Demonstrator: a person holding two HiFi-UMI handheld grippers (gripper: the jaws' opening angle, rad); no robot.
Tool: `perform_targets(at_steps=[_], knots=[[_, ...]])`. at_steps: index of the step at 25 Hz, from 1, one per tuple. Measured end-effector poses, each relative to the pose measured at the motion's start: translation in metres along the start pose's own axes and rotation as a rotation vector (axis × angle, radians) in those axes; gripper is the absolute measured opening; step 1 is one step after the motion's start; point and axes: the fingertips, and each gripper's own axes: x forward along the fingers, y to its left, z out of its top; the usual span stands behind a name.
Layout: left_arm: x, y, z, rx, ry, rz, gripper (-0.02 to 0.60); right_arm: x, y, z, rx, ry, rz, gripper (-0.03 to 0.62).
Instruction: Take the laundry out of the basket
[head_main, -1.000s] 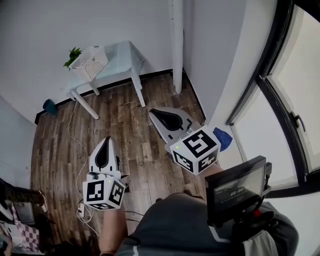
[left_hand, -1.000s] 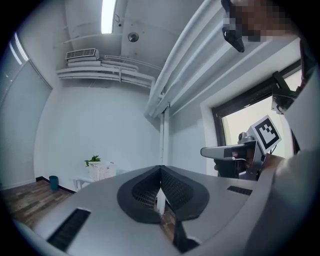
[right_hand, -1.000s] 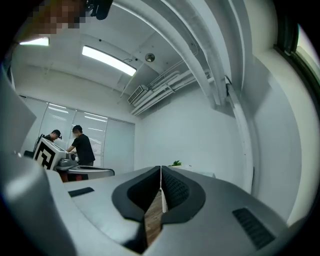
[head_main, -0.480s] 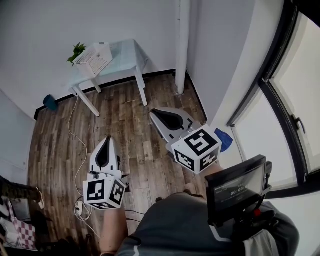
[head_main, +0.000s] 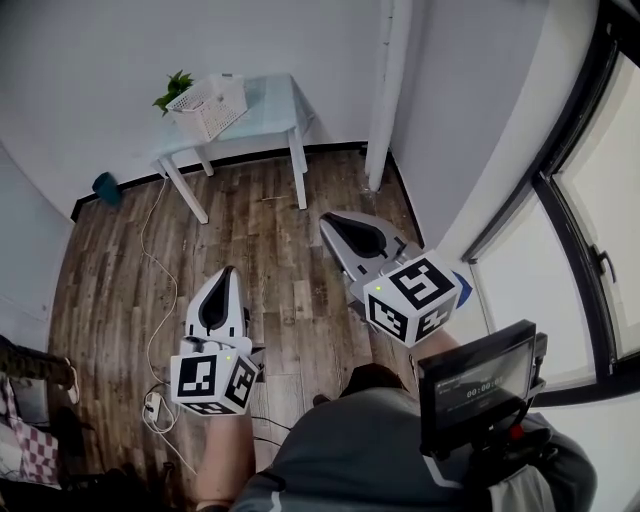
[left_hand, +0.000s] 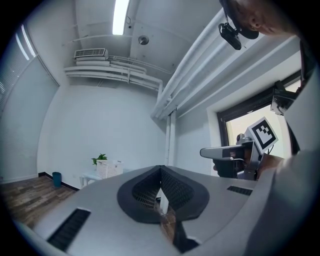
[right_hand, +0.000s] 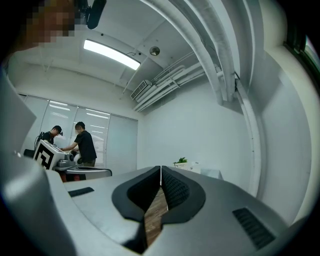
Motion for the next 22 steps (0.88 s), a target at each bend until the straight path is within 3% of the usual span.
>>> perform_targets(at_steps=[8,22], knots=[[0.012,0.030,-0.002,0.002,0.007,0.030,0.002,0.038,0.005,-0.004,0.005,-0.002,0.057,0.018],[0.126,0.092,0.008,0.013,0.030,0.080,0.003,0.157,-0.066,0.000,0.038,-0.014,0.130,0.018]])
